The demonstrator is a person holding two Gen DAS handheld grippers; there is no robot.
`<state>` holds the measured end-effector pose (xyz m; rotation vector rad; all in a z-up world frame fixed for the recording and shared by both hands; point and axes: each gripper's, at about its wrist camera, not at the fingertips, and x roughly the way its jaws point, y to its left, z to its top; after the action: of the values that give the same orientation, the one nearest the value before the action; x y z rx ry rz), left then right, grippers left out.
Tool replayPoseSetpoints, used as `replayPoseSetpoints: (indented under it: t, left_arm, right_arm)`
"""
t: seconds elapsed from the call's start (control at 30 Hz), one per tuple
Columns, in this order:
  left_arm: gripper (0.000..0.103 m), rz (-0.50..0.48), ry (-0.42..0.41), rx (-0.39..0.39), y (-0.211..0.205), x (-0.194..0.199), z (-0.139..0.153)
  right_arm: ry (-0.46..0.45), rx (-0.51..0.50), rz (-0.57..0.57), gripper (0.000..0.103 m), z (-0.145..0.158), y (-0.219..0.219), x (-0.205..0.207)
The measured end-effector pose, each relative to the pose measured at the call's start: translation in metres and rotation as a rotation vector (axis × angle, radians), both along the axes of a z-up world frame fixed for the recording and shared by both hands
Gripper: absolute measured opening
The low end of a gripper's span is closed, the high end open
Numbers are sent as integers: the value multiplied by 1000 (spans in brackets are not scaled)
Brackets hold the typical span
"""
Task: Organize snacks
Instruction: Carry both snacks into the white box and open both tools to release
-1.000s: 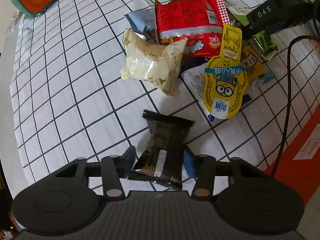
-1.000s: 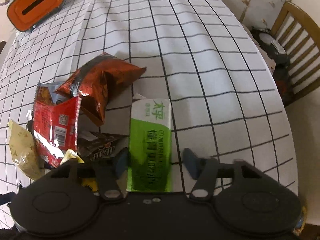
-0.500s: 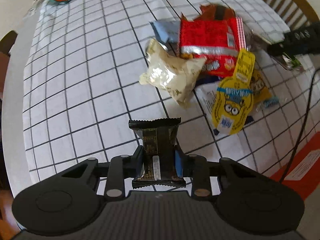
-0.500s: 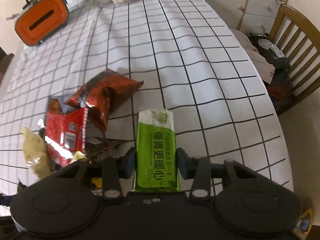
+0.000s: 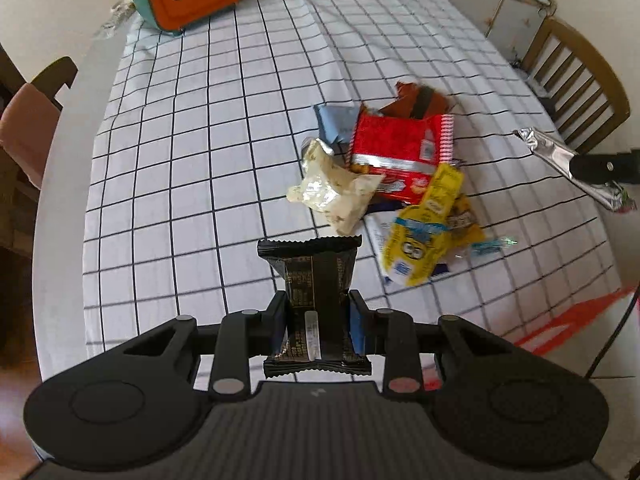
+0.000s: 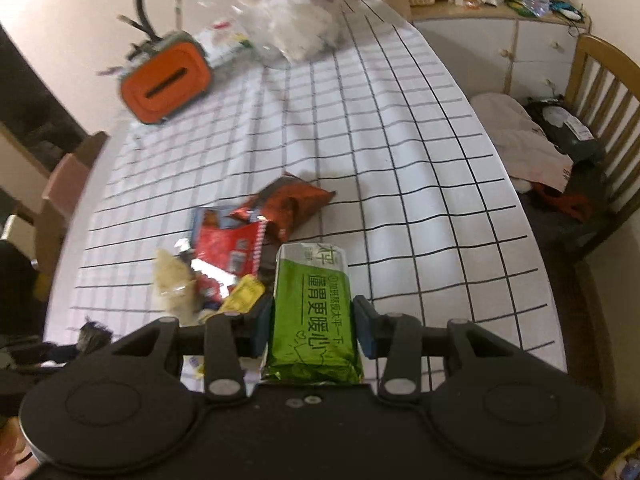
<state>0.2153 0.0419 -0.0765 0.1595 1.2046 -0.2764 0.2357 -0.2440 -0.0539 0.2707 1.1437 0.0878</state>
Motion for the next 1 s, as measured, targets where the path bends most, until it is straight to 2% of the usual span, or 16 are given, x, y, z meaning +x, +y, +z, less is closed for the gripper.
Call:
replayPoseSetpoints:
  t: [0.27,0.5,0.8,1.0]
  left_arm:
    - [30,-2,-16,-25,-16,-49,31]
    - [30,-15,15,-54,-35,-97,39]
    - [30,-6,75,-64,-62,-147,23]
    - [30,12,115,-37,-82,-165,0]
  right_arm:
    - [-44,60,54,42,40,-14,-54]
    - [-54,82,93,42,54,-20,-102]
    - [-18,111,145,42,46,-18,-152]
    - [32,95,170,42,21,-11,-175]
